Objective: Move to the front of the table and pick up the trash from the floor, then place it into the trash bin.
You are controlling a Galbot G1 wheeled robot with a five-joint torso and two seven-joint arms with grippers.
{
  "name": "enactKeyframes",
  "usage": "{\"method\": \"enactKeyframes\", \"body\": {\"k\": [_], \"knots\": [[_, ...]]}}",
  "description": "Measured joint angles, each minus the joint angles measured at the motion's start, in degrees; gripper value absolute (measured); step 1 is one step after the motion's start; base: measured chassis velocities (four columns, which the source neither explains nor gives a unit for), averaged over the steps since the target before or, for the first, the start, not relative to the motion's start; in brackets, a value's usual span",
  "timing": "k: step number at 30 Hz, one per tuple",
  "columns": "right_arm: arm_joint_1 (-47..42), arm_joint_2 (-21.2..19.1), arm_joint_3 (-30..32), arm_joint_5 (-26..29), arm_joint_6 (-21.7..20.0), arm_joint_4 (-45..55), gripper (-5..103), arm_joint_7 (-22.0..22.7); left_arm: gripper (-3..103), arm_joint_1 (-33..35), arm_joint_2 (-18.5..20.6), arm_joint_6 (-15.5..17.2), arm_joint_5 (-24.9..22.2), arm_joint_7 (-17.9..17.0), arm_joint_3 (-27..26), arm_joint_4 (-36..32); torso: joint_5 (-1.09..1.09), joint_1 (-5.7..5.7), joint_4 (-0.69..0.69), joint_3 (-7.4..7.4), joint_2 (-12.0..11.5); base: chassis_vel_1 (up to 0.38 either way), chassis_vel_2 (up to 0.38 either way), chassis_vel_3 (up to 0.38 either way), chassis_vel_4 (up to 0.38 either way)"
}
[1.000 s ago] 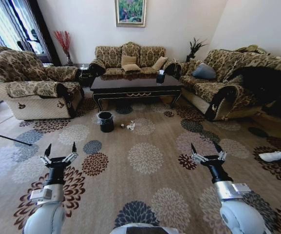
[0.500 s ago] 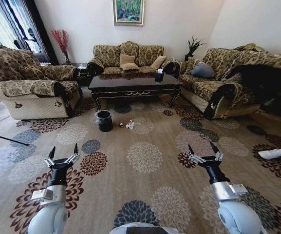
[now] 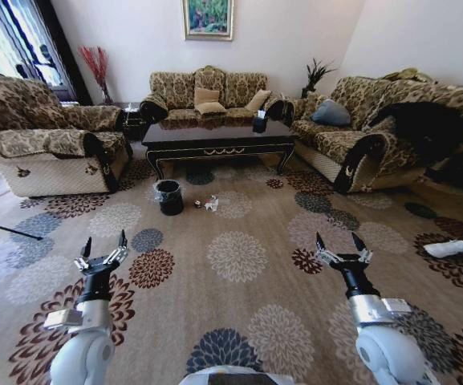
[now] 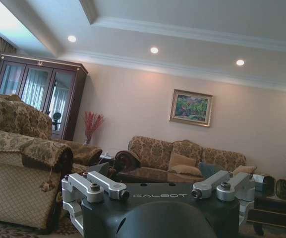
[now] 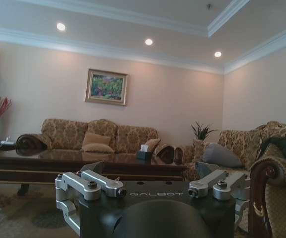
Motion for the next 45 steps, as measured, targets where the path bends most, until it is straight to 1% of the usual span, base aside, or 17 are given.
{"method": "enactKeyframes", "body": {"k": [1, 4, 6, 9, 10, 14, 21, 24, 27, 29, 31, 32, 37, 43, 45], "knots": [[0.0, 0.0, 0.0, 0.0, 0.0, 0.0, 100, 0.0, 100, 0.0, 0.0, 0.0, 0.0, 0.0, 0.0, 0.0, 0.00, 0.00, 0.00, 0.00, 0.0, 0.000, 0.000, 0.000, 0.000], [0.4, 0.7, 1.1, -0.6, 3.1, -0.9, 100, -1.3, 100, 0.2, -0.1, 0.0, 0.9, 0.0, 0.1, -0.2, 0.01, -0.31, 0.00, -0.57, -0.9, 0.000, 0.000, 0.000, 0.000], [0.5, 0.7, 1.5, -0.9, 3.8, -1.1, 100, -1.4, 100, 0.3, -0.2, 0.0, 1.4, 0.1, 0.1, -0.2, 0.01, -0.41, 0.00, -0.73, -1.2, 0.000, 0.000, 0.000, 0.000], [0.7, 0.6, 2.1, -1.1, 7.2, -2.1, 100, -2.0, 100, 0.5, -0.2, 0.0, 2.0, 0.1, 0.0, -0.4, 0.01, -0.77, 0.00, -1.31, -2.1, 0.000, 0.000, 0.000, 0.000], [0.7, 0.6, 2.1, -1.1, 7.2, -2.1, 100, -2.0, 100, 0.5, -0.2, 0.0, 2.0, 0.1, 0.0, -0.4, 0.01, -0.77, 0.00, -1.31, -2.1, 0.000, 0.000, 0.000, 0.000], [0.6, 0.8, 2.3, -1.3, 9.6, -2.6, 100, -2.8, 100, 0.9, -0.4, -0.1, 2.6, 0.1, 0.0, -0.9, 0.01, -1.19, 0.00, -2.03, -3.2, 0.000, 0.000, 0.000, 0.000], [0.3, 1.5, 2.0, -2.0, 10.6, -2.7, 100, -3.8, 100, 1.7, -0.5, -0.2, 3.5, 0.1, 0.0, -1.5, 0.01, -1.66, 0.00, -2.92, -4.6, 0.000, 0.000, 0.000, 0.000], [0.2, 1.7, 1.9, -2.7, 10.9, -2.9, 100, -4.0, 100, 2.2, -0.5, -0.2, 3.8, -0.2, -0.3, -3.0, 0.00, -1.95, 0.00, -3.44, -5.4, 0.000, 0.000, 0.000, 0.000], [0.2, 1.7, 1.9, -3.0, 11.1, -2.9, 100, -4.0, 100, 2.3, -0.4, 0.0, 2.9, -0.5, -0.8, -5.0, 0.00, -2.15, 0.00, -3.79, -5.9, 0.000, 0.000, 0.000, 0.000], [0.2, 1.6, 1.9, -3.1, 11.3, -3.0, 100, -4.0, 100, 2.4, 0.0, 0.9, 1.0, -0.9, -1.4, -7.5, 0.01, -2.32, 0.00, -4.20, -6.5, 0.000, 0.000, 0.000, 0.000], [0.2, 1.4, 2.0, -3.2, 11.4, -3.0, 100, -3.9, 100, 2.6, 0.2, 1.4, 0.2, -1.0, -1.8, -8.8, 0.01, -2.50, 0.00, -4.49, -7.0, 0.000, 0.000, 0.000, 0.000], [0.2, 1.4, 2.0, -3.2, 11.4, -3.0, 100, -3.9, 100, 2.6, 0.2, 1.4, 0.2, -1.0, -1.8, -8.8, 0.01, -2.50, 0.00, -4.49, -7.0, 0.000, 0.000, 0.000, 0.000], [0.2, 1.7, 1.6, -3.8, 11.7, -3.3, 100, -3.8, 100, 3.2, 0.1, 1.5, 0.5, -1.0, -1.9, -9.1, 0.01, -2.99, 0.00, -5.46, -8.5, 0.000, 0.000, 0.000, 0.000], [0.3, 2.0, 1.4, -4.4, 12.6, -3.6, 100, -4.2, 100, 3.2, 0.1, 1.4, 0.8, -1.0, -1.8, -8.8, 0.01, -3.38, 0.00, -6.12, -9.5, 0.000, 0.000, 0.000, 0.000], [0.3, 2.0, 1.4, -4.5, 13.0, -3.6, 100, -4.5, 100, 3.2, 0.0, 1.2, 1.7, -0.9, -1.8, -8.3, 0.01, -3.56, 0.00, -6.56, -10.1, 0.000, 0.000, 0.000, 0.000]]}}
